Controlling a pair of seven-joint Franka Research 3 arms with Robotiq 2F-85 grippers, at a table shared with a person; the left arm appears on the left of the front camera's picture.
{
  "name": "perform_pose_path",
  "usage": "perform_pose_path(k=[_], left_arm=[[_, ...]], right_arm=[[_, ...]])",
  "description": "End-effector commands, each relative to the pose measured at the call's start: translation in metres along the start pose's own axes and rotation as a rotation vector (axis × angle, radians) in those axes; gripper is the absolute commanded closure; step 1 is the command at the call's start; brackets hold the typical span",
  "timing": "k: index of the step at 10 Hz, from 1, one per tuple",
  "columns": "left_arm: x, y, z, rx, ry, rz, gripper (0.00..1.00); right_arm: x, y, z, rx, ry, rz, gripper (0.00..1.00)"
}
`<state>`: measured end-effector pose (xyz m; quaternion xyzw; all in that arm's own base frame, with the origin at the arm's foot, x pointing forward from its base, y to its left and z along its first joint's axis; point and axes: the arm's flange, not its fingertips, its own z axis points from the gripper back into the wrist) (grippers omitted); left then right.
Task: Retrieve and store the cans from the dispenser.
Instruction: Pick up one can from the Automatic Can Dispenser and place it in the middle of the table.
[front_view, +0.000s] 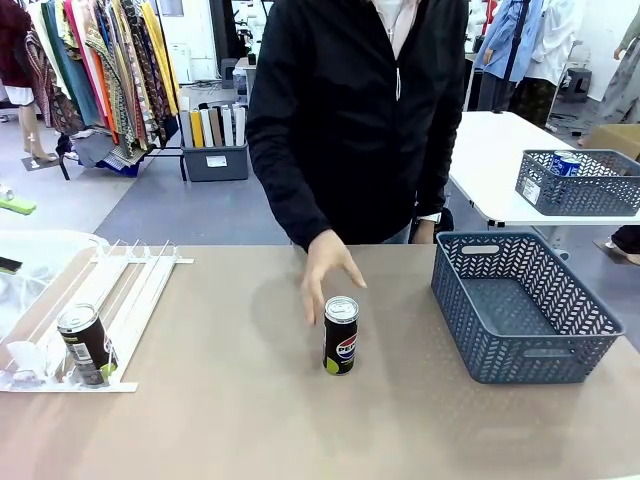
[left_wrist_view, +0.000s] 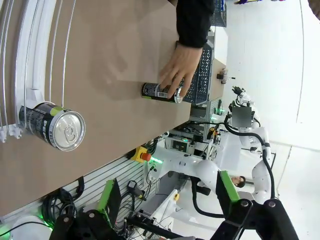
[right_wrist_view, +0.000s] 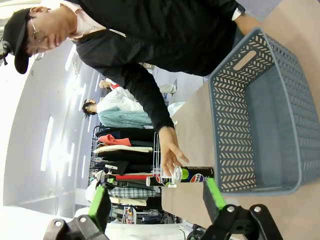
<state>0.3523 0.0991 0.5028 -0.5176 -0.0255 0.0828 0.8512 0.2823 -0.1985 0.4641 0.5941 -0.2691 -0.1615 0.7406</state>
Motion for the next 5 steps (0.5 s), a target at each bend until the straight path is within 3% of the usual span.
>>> perform_pose_path(k=[1,5], left_arm=[[-0.0011,-0.0007,-0.0005,-0.013,-0.007,0.007,0.00],[-0.0011,-0.0007,-0.0005,-0.013,-0.007,0.007,0.00]], right_arm=[[0.0004,0.0025,0.0009,0.009,-0.004,0.000,0.00],[0.0004,0.0025,0.0009,0.009,-0.004,0.000,0.00]])
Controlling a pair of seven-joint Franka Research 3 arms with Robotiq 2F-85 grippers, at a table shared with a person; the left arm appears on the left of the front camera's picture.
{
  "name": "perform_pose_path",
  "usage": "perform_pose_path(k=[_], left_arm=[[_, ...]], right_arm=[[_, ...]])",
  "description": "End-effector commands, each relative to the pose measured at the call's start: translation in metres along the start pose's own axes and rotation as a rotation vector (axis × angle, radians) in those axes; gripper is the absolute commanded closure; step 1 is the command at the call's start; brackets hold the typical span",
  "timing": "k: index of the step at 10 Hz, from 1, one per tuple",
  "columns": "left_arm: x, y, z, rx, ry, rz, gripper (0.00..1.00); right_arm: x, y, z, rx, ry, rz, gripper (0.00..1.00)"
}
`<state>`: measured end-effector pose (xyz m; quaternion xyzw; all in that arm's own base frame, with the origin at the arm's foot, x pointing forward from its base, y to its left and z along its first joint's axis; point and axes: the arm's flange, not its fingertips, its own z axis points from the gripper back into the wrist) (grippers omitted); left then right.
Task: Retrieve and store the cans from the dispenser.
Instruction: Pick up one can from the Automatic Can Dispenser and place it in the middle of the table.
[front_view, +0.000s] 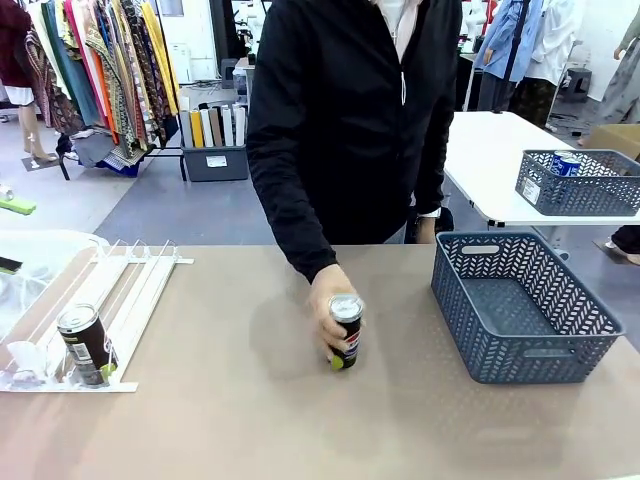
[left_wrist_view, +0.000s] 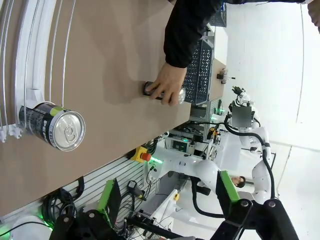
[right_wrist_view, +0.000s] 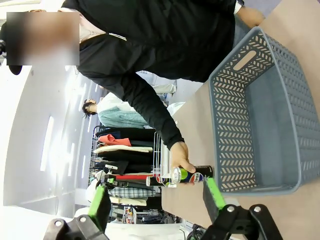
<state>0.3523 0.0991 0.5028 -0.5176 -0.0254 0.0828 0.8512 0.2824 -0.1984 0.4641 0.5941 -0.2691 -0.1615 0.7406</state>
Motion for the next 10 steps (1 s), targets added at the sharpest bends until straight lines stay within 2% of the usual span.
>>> perform_pose_path(k=[1,8,9,10], left_arm=[[-0.001,-0.001,-0.001,-0.013,-0.007,0.007,0.00],[0.000,0.000,0.000,0.000,0.000,0.000,0.00],[-0.004,-0.006,-0.011,0.117,0.044,-0.029,0.00],[-0.008,-0.018,-0.027,0.345,0.066,-0.079,0.00]], right_arm=[[0.000,0.002,0.001,0.009,-0.004,0.000,0.00],[0.000,0.002,0.001,0.009,-0.004,0.000,0.00],[0.000,0.002,0.001,0.009,-0.004,0.000,0.00],[0.000,0.002,0.001,0.009,-0.004,0.000,0.00]])
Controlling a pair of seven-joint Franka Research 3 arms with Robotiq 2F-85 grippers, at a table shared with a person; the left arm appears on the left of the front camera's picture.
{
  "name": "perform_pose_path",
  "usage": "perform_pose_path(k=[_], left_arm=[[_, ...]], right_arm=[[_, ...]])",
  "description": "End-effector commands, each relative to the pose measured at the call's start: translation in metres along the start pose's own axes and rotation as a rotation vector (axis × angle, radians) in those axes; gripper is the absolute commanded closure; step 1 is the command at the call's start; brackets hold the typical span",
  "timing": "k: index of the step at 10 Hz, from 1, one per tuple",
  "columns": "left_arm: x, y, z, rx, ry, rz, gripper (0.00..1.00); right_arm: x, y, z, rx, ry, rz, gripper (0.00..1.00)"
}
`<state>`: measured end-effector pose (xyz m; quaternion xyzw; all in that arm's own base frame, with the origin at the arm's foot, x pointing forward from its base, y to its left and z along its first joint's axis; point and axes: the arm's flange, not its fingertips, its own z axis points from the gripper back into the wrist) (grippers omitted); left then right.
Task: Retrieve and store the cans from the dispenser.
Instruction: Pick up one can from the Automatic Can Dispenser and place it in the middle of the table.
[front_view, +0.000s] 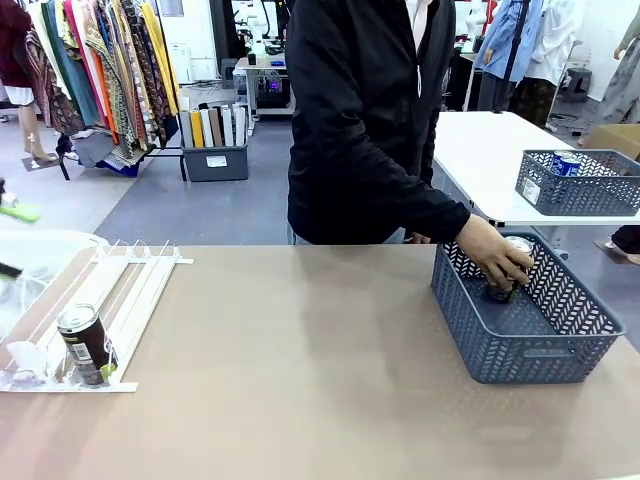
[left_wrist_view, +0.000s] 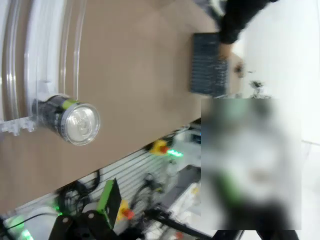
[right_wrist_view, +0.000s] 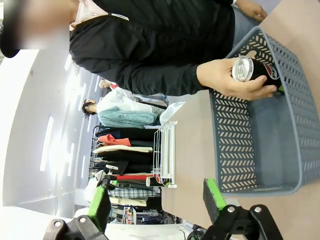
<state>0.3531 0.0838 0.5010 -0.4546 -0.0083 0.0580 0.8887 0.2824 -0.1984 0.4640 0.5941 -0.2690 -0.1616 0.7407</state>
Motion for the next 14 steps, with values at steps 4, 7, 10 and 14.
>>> perform_pose_path(k=[4,7,10,14], left_arm=[[-0.013,-0.060,-0.073,0.854,-0.098,-0.247,0.00],[-0.010,-0.079,-0.074,0.790,-0.054,-0.300,0.00],[-0.005,-0.069,-0.102,0.859,-0.046,-0.273,0.00],[0.002,-0.038,-0.141,0.849,0.066,-0.205,0.00]], right_arm=[[0.000,0.002,0.001,0.009,-0.004,0.000,0.00],[0.000,0.002,0.001,0.009,-0.004,0.000,0.00],[0.000,0.002,0.001,0.009,-0.004,0.000,0.00],[0.000,0.002,0.001,0.009,-0.004,0.000,0.00]])
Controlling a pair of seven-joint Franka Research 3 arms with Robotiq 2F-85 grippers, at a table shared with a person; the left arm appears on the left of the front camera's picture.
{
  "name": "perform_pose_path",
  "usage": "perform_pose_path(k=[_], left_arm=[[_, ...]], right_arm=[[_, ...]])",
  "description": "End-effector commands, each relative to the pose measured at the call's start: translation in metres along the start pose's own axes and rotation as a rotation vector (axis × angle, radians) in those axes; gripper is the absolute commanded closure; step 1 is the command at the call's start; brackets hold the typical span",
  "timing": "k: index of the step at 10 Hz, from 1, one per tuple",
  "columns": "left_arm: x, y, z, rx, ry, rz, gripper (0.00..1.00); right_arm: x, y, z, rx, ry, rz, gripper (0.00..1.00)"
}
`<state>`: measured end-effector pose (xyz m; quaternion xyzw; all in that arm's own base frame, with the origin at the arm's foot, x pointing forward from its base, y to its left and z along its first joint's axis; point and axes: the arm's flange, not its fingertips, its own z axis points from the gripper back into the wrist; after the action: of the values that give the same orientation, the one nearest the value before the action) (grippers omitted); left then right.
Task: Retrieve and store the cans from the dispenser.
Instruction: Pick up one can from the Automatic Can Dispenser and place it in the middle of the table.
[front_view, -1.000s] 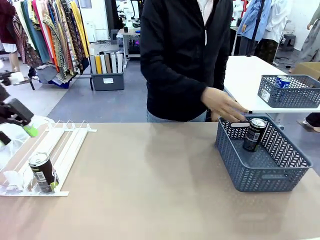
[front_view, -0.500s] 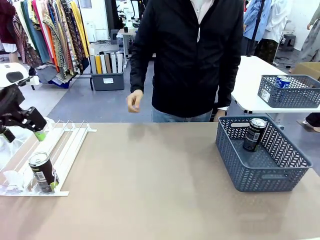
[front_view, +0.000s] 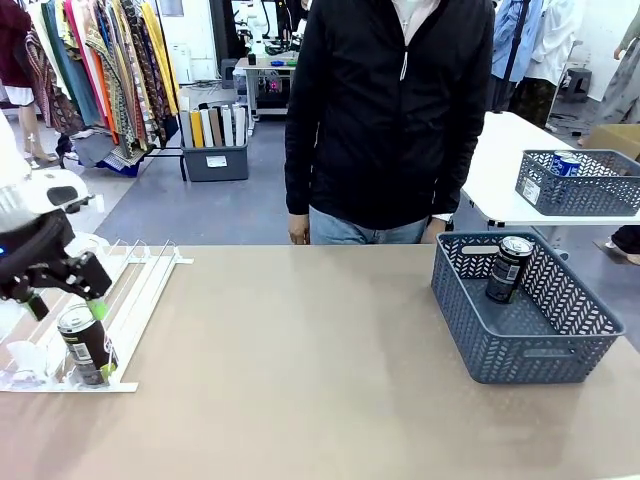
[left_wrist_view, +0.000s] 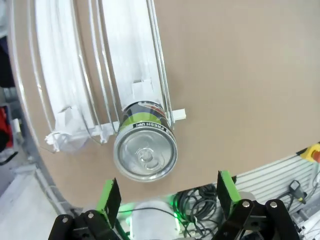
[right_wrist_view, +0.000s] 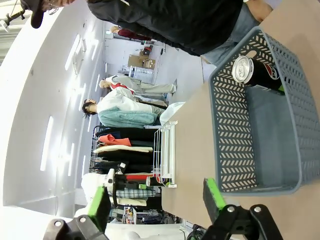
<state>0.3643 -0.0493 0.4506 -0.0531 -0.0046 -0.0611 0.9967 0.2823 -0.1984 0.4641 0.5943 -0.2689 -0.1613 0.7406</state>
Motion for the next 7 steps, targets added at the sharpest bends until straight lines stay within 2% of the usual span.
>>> perform_pose_path(k=[1,3,7], left_arm=[[0.006,-0.002,-0.008,0.024,0.011,0.048,0.00],[0.011,-0.002,-0.020,0.046,0.024,0.063,0.00],[0.021,0.002,-0.037,0.088,-0.017,0.096,0.00]], right_arm=[[0.000,0.002,0.001,0.009,-0.004,0.000,0.00],[0.000,0.002,0.001,0.009,-0.004,0.000,0.00],[0.000,0.002,0.001,0.009,-0.004,0.000,0.00]])
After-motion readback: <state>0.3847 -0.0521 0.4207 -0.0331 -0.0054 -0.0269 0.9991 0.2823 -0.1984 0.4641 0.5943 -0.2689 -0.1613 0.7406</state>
